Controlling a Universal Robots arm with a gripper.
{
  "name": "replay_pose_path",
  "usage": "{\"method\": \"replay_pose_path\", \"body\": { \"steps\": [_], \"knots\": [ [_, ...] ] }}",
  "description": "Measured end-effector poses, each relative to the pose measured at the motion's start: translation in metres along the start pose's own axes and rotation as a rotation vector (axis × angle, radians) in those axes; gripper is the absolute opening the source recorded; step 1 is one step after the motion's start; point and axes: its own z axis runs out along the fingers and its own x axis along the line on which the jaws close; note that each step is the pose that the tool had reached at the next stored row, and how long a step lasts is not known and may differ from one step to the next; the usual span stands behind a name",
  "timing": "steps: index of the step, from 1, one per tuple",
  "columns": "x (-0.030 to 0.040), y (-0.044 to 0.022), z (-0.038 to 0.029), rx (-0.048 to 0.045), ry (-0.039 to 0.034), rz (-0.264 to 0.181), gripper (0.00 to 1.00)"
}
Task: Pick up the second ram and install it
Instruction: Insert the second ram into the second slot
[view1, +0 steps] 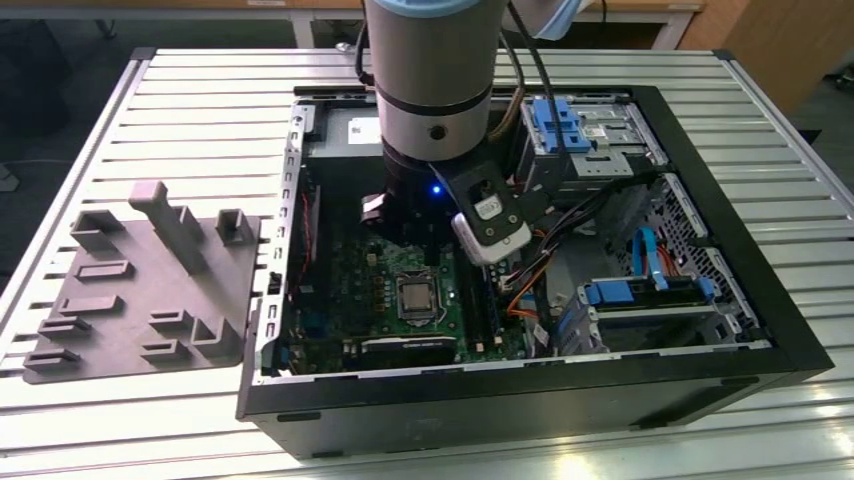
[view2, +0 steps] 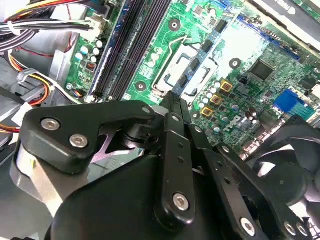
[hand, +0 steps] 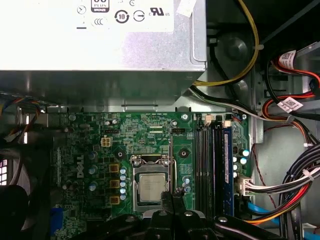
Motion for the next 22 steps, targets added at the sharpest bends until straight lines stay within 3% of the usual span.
{"method": "replay_pose_path", "body": {
  "steps": [22],
  "knots": [
    [-0.0059, 0.0002, 0.0003, 0.0001, 0.0000, 0.000, 0.12]
  ]
}}
